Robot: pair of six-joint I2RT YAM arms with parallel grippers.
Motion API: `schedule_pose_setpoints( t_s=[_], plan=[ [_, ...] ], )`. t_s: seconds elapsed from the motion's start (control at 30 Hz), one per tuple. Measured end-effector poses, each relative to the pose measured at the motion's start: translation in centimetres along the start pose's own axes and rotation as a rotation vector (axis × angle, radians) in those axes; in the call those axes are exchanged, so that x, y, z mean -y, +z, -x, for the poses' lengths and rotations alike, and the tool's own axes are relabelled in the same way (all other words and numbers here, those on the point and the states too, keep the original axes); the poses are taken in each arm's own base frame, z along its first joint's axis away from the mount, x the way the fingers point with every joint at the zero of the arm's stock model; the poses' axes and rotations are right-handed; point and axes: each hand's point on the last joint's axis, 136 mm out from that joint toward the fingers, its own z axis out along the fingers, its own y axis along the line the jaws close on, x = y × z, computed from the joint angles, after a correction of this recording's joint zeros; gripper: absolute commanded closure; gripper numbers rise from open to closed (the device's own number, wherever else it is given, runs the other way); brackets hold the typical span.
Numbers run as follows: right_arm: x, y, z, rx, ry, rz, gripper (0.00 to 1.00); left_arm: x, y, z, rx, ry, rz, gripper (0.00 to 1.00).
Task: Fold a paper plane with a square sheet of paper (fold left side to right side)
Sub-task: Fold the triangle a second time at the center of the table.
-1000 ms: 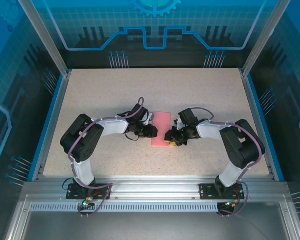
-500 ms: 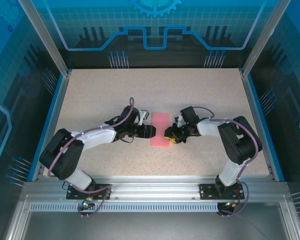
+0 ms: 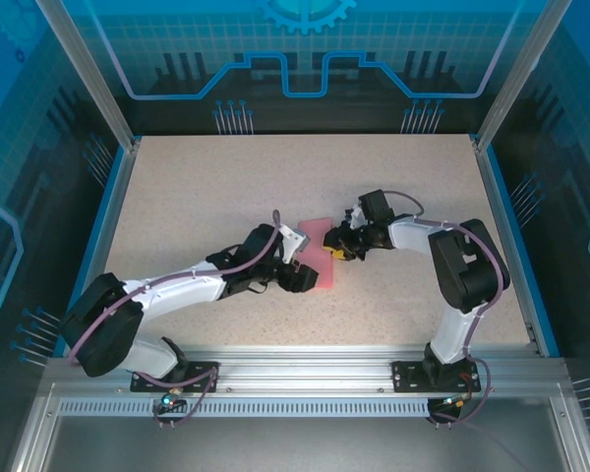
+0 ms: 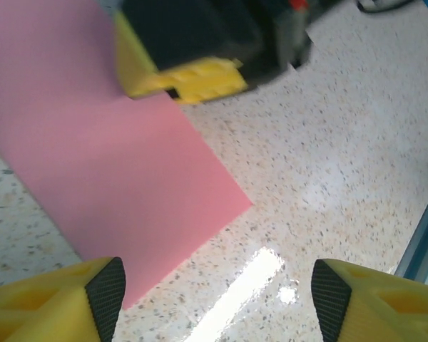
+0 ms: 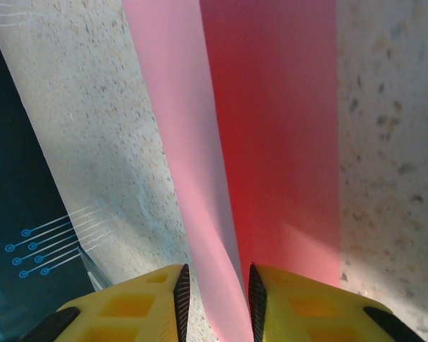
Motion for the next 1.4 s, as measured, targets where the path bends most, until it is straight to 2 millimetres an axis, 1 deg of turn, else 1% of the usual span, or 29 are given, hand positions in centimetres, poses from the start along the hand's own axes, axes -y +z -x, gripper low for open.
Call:
schedule_pose_setpoints(
  t_s=[0.1, 0.2, 0.43, 0.7, 0.87, 0.97, 1.07, 1.13, 1.27, 1.4],
  plan=[
    [-0.5, -0.1, 0.7, 0.005, -0.010, 0.002, 0.70, 1.4, 0.5, -0.7, -0.027, 0.081, 0.015, 0.24],
    [-0.9, -0.1, 1.1, 0.006, -0.019, 0.008, 0.70, 2.4, 1.5, -0.8, -0.049, 0.158, 0.047, 0.22],
    [-0.7, 0.0, 0.9, -0.009, -0.009, -0.002, 0.70, 3.7, 4.2, -1.5, -0.106, 0.305, 0.140, 0.18],
    [-0.6, 0.1, 0.8, -0.012, -0.006, -0.005, 0.70, 3.5, 7.5, -1.7, -0.159, 0.439, 0.293, 0.15],
    [-0.6, 0.1, 0.8, -0.012, -0.006, -0.005, 0.70, 1.9, 8.3, -1.8, -0.186, 0.472, 0.407, 0.17],
    [-0.6, 0.1, 0.8, -0.012, -0.005, -0.005, 0.70, 1.0, 8.3, -1.7, -0.198, 0.482, 0.461, 0.23],
    [-0.5, 0.1, 0.7, -0.015, -0.002, -0.008, 0.70, 0.7, 8.3, -1.6, -0.203, 0.490, 0.486, 0.37],
    [-0.5, 0.1, 0.7, -0.016, -0.004, -0.010, 0.70, 0.6, 8.2, -1.6, -0.204, 0.492, 0.492, 0.49],
    [-0.2, 0.1, 0.6, -0.021, -0.004, -0.020, 0.70, 0.4, 8.1, -1.6, -0.204, 0.487, 0.502, 0.66],
    [-0.1, 0.0, 0.5, -0.024, -0.006, -0.030, 0.70, 0.3, 8.1, -1.6, -0.205, 0.485, 0.506, 0.80]
  ],
)
